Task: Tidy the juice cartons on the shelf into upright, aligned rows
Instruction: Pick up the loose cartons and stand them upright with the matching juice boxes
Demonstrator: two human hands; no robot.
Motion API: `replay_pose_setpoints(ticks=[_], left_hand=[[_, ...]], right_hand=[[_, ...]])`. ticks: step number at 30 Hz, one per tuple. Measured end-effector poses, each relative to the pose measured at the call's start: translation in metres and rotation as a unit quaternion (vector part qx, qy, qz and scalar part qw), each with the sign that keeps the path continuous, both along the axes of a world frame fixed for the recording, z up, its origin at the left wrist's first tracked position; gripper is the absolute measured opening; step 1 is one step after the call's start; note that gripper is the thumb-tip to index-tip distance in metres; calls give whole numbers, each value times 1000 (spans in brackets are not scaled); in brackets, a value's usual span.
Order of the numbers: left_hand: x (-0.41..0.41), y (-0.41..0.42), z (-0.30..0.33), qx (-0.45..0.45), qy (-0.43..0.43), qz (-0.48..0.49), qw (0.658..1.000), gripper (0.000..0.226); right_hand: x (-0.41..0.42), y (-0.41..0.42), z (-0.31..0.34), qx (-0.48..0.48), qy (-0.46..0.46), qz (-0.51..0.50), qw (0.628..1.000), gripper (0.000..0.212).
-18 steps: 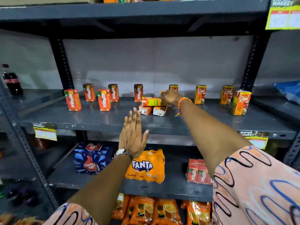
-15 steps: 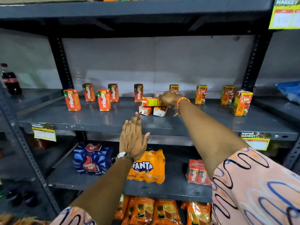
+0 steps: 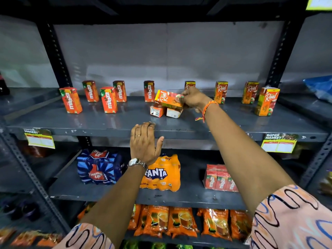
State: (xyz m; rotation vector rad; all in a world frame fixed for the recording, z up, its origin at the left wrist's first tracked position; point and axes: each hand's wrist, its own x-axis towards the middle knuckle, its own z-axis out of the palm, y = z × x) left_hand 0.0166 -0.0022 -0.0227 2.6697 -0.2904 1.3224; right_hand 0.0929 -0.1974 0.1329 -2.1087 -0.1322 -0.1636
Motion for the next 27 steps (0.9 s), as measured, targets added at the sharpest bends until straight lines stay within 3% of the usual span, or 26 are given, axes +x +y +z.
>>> replay_pose_setpoints(ticks=[3, 8, 24, 27], left_hand=[[0, 1, 0, -3, 8, -3, 1000, 53], [1, 0, -1, 6, 6, -1, 1000, 66], [-6, -4, 6, -5, 28, 6, 1000, 75], [-5, -4, 5, -5, 20, 9, 1000, 75]], right_hand=[[-18, -4, -8, 128, 10, 1, 992, 12], [-70, -7, -17, 306, 5, 23, 952, 28], [-234, -19, -29, 371, -171, -26, 912, 32], [-245, -26, -31, 404, -173, -14, 898, 46]])
